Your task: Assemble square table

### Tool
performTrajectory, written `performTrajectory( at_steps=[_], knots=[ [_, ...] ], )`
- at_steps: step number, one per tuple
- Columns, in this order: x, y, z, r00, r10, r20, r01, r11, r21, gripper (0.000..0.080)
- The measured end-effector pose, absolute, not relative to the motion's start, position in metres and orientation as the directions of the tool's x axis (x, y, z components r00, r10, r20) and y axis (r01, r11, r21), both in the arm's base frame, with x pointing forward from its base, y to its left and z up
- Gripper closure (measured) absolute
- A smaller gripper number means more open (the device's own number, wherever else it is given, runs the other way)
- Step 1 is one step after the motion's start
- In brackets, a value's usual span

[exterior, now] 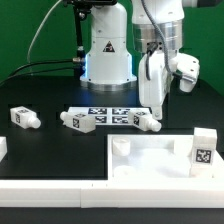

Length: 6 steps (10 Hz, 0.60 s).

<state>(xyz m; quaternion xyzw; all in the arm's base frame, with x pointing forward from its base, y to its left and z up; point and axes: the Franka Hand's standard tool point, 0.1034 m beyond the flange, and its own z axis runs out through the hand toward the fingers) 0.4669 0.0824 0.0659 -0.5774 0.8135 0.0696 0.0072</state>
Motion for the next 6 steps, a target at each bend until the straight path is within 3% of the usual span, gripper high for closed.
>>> performTrajectory(
  at_steps=[2,6],
  knots=[
    [0.43,0.082,0.046,-0.498,-0.867,-0.032,-0.859,0.488,0.153,0.0151],
    [0.423,0.089,0.039,-0.447,-0.894,-0.025,-0.886,0.438,0.149,0.0151]
  ],
)
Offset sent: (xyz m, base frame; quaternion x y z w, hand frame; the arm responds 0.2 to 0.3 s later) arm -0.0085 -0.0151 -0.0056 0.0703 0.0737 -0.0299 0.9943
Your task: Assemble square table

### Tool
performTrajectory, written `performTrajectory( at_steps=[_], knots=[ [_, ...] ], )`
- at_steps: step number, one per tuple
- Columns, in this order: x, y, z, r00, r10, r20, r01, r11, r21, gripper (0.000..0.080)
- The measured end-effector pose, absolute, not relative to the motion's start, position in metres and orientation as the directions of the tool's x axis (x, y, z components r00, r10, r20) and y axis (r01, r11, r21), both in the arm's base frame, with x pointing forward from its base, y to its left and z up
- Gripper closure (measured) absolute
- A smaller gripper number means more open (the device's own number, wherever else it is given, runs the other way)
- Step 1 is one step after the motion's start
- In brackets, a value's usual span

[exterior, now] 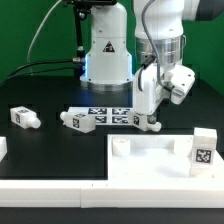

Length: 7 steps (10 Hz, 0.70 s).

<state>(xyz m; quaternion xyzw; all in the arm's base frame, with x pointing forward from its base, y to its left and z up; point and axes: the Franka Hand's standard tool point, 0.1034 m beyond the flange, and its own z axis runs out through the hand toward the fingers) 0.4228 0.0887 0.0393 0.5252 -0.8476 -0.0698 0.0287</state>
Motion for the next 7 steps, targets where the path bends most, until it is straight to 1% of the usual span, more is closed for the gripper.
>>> performTrajectory(
  at_steps=[1,3,5,7],
  knots=[
    [0.421,0.087,0.037,-0.471,-0.882,-0.019,-0.873,0.463,0.154,0.0151],
    [0.403,0.079,0.02,-0.511,-0.86,0.015,-0.844,0.504,0.184,0.0151],
    [0.389,0.081,0.009,-0.5,-0.865,0.041,-0.843,0.497,0.206,0.0151],
    [0.388,0.084,0.007,-0.478,-0.877,0.041,-0.854,0.476,0.209,0.0151]
  ],
)
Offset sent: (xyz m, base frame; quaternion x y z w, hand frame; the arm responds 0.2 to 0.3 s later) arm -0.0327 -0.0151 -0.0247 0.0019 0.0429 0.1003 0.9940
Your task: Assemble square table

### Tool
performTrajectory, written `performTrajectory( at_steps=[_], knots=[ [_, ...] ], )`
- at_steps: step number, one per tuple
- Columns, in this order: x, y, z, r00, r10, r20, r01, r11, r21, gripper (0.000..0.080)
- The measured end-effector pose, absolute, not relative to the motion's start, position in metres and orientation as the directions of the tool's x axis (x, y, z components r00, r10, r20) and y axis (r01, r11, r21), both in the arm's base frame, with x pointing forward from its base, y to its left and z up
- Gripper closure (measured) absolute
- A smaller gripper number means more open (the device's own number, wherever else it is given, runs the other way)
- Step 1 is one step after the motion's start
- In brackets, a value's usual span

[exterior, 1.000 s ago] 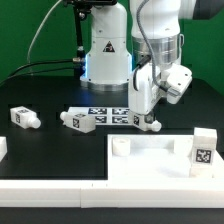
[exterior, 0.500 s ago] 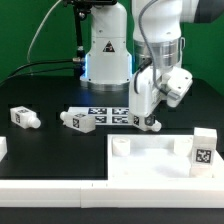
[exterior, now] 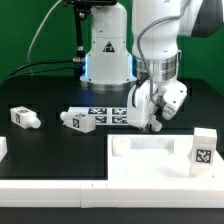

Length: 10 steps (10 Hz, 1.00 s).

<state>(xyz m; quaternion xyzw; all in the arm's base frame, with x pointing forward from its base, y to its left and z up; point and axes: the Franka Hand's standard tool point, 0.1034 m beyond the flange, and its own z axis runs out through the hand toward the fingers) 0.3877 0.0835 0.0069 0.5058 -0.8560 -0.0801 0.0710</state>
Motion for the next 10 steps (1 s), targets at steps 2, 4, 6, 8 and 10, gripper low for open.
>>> performTrajectory(
  at_steps=[2,4,6,8,10],
  knots=[
    [0.387,0.083,0.006,-0.473,-0.88,0.042,-0.857,0.47,0.211,0.0415],
    [0.387,0.084,0.006,-0.468,-0.883,0.041,-0.859,0.466,0.211,0.0518],
    [0.39,0.096,0.008,-0.391,-0.92,0.016,-0.899,0.386,0.209,0.0518],
    [0.393,0.13,0.012,-0.21,-0.977,-0.037,-0.96,0.198,0.199,0.0518],
    [0.389,0.136,0.013,-0.048,-0.996,-0.069,-0.975,0.032,0.22,0.0518]
  ],
)
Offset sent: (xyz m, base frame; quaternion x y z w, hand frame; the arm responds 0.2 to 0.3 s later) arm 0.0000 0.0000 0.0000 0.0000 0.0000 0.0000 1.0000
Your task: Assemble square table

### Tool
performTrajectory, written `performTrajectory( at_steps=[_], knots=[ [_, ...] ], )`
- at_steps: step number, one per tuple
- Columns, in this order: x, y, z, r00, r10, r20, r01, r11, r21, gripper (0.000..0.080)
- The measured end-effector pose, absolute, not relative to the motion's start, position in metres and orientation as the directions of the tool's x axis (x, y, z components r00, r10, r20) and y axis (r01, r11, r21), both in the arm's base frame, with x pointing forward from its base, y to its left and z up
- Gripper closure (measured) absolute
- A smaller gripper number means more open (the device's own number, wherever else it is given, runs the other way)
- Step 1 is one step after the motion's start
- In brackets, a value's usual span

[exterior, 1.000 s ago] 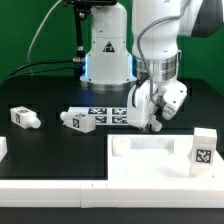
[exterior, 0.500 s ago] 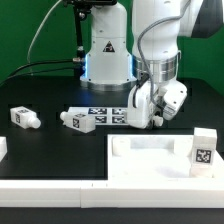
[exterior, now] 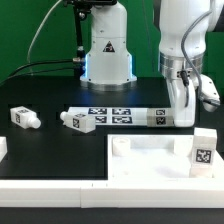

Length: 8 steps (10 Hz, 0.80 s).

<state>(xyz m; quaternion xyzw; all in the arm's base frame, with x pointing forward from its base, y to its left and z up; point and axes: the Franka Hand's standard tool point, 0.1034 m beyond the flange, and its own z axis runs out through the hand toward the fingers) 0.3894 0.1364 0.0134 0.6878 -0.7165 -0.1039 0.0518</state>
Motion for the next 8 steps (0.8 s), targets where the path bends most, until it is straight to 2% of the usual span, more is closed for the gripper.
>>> performTrajectory(
  at_steps=[1,2,3,4,8],
  knots=[
    [0.389,0.136,0.013,0.022,-0.996,-0.084,-0.976,-0.04,0.215,0.0517],
    [0.391,0.138,0.014,0.161,-0.983,-0.093,-0.963,-0.177,0.203,0.0517],
    [0.397,0.145,0.017,0.395,-0.914,-0.09,-0.898,-0.405,0.172,0.0517],
    [0.403,0.151,0.019,0.564,-0.822,-0.084,-0.813,-0.57,0.12,0.0517],
    [0.402,0.15,0.018,0.766,-0.633,-0.109,-0.627,-0.774,0.092,0.0515]
  ],
)
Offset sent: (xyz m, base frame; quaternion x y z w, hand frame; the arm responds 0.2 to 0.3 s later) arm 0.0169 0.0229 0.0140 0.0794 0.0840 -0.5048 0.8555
